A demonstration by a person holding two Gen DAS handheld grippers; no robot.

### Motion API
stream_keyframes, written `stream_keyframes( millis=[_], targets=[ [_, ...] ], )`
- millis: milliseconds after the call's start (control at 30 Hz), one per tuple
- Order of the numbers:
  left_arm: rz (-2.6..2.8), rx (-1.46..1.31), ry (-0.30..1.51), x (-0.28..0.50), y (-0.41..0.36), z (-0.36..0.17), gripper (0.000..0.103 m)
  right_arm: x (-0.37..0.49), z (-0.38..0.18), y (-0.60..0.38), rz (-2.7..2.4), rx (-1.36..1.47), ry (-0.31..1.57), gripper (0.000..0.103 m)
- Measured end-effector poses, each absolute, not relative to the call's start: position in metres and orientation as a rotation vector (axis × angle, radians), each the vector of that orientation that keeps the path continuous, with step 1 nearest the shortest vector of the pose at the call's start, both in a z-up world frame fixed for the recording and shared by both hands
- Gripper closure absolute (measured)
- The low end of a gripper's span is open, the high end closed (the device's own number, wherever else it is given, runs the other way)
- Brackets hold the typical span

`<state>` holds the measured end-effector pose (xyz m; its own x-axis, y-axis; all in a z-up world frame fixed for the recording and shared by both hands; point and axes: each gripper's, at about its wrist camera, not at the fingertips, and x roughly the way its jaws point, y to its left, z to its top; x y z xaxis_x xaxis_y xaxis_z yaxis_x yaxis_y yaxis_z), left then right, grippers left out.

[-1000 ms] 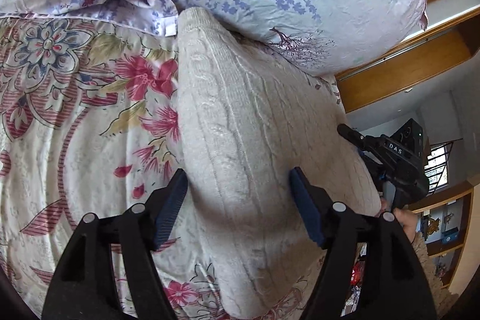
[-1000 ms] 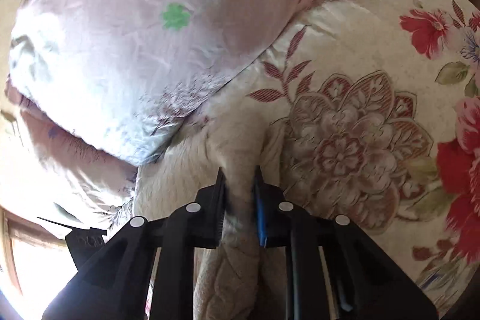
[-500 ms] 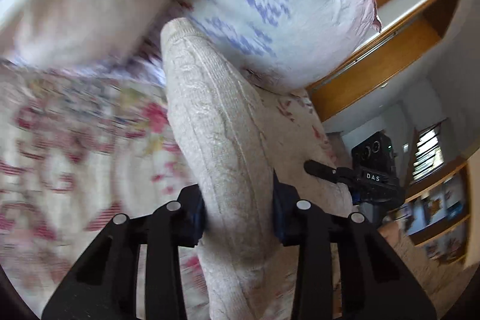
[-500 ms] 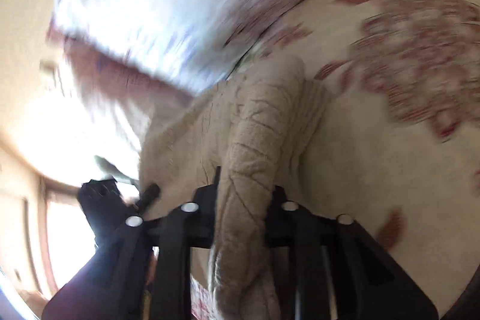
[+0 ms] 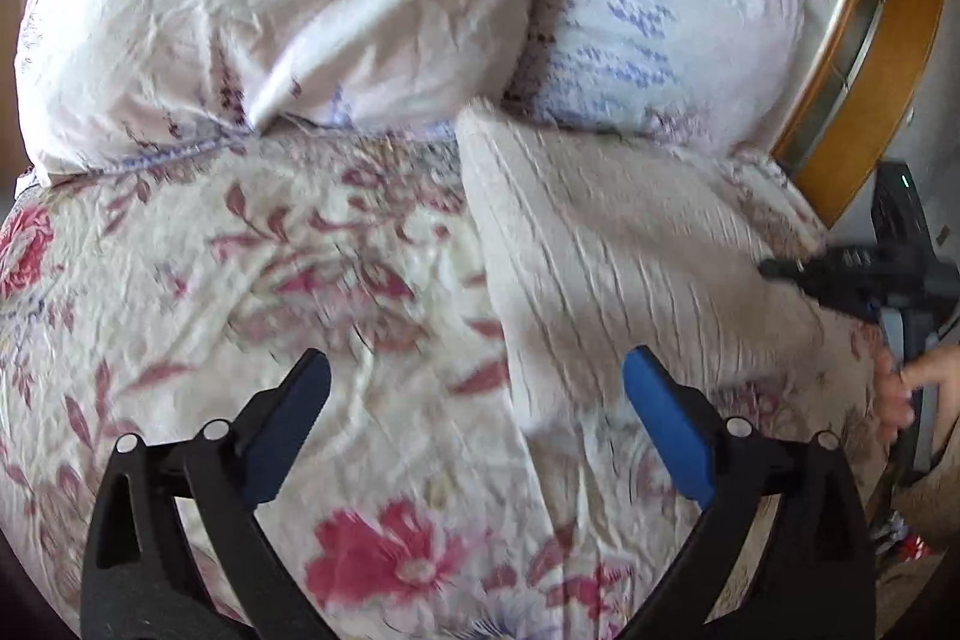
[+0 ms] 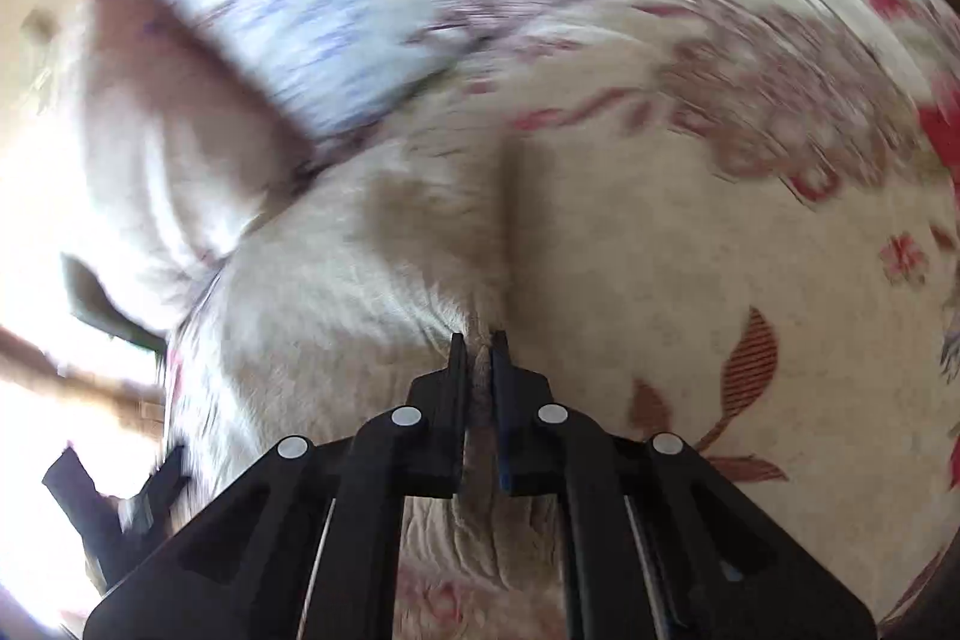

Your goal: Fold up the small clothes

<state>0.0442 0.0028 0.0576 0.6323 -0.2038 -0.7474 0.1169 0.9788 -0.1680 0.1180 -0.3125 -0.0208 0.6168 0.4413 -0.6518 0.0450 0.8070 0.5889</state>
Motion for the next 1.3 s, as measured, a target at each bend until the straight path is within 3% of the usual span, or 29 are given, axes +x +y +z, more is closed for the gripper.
stream_keyframes(
  millis=[100,133,167,233,567,1300],
  targets=[
    [-0.177,-0.103,0.925,0.039,-0.007,0.041,0.005,0.098,-0.012,-0.303,0.184,0.512,0.814,0.086],
    [-0.174,-0.102,0.937,0.035,-0.011,0.036,0.005,0.087,-0.006,-0.299,0.139,0.443,0.778,0.062],
    [-0.173,-0.098,0.946,0.034,-0.015,0.032,0.004,0.069,-0.001,-0.295,0.065,0.356,0.737,0.027],
    [-0.159,-0.065,0.965,0.030,-0.025,0.025,0.003,0.043,0.002,-0.291,-0.011,0.261,0.680,0.005],
    [-0.076,0.020,0.974,0.008,-0.049,0.008,0.002,-0.005,-0.055,-0.224,0.089,0.009,0.804,0.004],
    [-0.068,0.055,0.942,0.007,-0.054,0.006,0.002,-0.011,-0.067,-0.225,0.058,0.006,0.745,0.001]
  ],
)
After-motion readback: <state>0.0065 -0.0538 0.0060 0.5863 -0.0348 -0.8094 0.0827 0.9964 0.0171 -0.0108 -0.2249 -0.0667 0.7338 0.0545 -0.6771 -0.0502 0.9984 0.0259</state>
